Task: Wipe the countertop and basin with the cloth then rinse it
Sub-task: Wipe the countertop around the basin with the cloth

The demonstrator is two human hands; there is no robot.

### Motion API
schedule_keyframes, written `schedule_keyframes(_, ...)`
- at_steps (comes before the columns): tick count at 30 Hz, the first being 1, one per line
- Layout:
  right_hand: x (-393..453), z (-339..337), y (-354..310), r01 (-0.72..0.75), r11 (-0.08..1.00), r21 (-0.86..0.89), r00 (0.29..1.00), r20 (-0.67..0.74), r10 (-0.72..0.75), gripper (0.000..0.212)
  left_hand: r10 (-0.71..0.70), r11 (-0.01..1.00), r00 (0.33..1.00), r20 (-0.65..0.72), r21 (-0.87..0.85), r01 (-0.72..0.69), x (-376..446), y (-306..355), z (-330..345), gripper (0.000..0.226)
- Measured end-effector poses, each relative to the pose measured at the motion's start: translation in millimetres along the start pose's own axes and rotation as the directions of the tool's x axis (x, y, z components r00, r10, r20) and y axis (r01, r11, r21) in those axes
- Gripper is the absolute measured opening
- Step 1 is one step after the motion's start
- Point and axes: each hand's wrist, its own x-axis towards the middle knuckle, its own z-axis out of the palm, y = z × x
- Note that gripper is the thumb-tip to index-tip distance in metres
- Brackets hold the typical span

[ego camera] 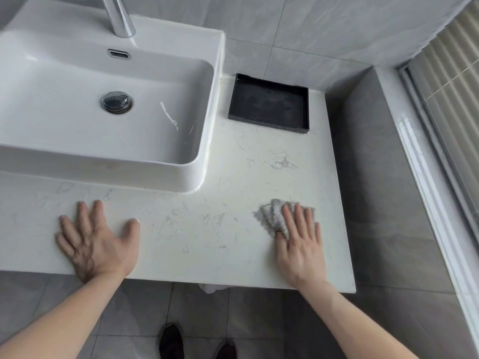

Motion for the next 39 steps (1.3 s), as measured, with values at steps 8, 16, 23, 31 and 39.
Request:
schedule_keyframes(8,37.4,-12.5,16.7,-0.241,0.950,0.199,0.963,-0.075,0.260,0.055,-0.005,1.000,1.000,0.005,0.019,0.005,0.0,1.0,-1.2,0.083)
schedule_keyframes(16,-9.0,27.4,-138.4,0.236,0.954,0.186,0.964,0.077,-0.253,0.066,-0.008,0.999,1.000,0.014,0.032,0.008,0.0,1.2,0.0,0.085)
schedule_keyframes(23,-38.6,37.9,-162.4,0.408,0.910,0.076,0.895,0.162,-0.415,0.064,-0.006,0.999,1.000,0.011,0.031,0.005,-0.2,1.7,-1.7,0.085)
schedule_keyframes(31,19.7,9.5,-39.8,0.066,0.998,-0.011,0.996,0.055,-0.066,0.068,-0.002,0.999,1.000,0.017,0.036,0.001,-0.4,1.3,-2.9,0.084)
schedule_keyframes(39,50.9,-6.2,10.5,-0.329,0.944,0.028,0.944,-0.029,0.329,0.066,-0.009,0.999,1.000,0.028,0.043,0.008,-0.3,2.4,-4.7,0.085)
